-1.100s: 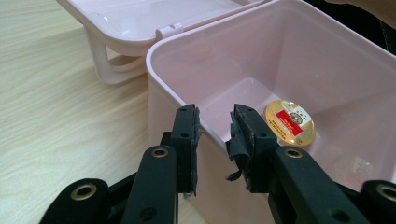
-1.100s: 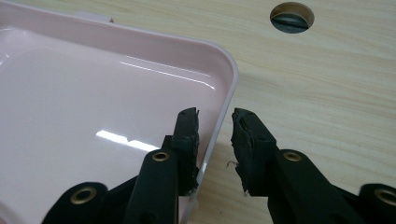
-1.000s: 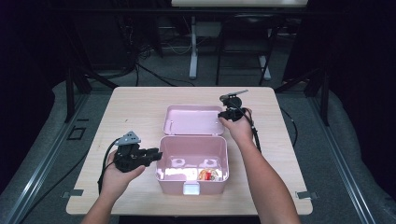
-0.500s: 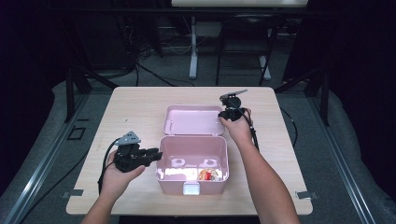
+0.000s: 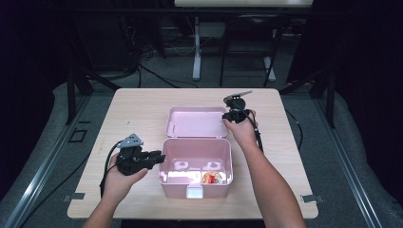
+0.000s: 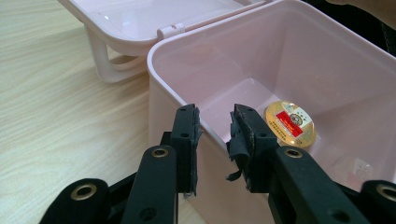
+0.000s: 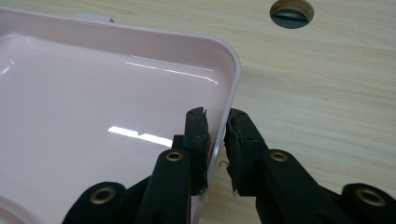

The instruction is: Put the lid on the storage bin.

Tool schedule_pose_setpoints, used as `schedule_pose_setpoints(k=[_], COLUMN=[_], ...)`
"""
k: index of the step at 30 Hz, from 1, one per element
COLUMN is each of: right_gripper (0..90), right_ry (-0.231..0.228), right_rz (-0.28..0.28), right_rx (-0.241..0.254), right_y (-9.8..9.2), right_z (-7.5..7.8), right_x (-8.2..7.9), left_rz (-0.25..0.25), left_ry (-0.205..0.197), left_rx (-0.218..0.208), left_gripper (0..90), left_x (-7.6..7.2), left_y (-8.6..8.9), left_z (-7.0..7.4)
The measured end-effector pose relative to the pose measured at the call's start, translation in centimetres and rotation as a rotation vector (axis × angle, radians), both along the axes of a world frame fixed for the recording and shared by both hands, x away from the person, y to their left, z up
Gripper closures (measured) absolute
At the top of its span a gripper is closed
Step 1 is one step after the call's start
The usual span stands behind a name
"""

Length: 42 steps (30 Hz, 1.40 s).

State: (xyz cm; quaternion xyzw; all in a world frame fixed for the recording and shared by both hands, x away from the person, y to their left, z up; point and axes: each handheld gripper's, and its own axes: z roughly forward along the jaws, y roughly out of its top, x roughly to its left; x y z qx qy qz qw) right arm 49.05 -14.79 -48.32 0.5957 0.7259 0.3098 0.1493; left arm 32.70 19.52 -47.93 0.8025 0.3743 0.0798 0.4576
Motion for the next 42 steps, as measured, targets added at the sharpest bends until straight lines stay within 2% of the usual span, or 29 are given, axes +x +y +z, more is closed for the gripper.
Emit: schedule_pose_setpoints(k=[17, 27, 35, 42], right_gripper=[81.1, 82.2, 83.2, 84.0], right_ry=[-0.026, -0.042, -0.055, -0.095], right_rz=[-0.018, -0.022, -0.040, -0.041], right_rx=[0.014, 0.006, 0.029, 0.041], right_y=[0.1, 0.2, 0.1, 0.0], right_z=[0.6, 1.1, 1.6, 2.4], right_x=[-0.3, -0.4, -0.7, -1.1], left_rz=[0.004, 0.004, 0.005, 0.006], left_ry=[0.003, 0.003, 0.003, 0.003], left_rx=[-0.005, -0.005, -0.007, -0.007], left_gripper=[70.9, 71.0, 71.0, 70.9], left_x=[0.0, 0.0, 0.0, 0.0], left_y=[0.0, 0.0, 0.0, 0.0], left_z=[0.0, 0.0, 0.0, 0.0])
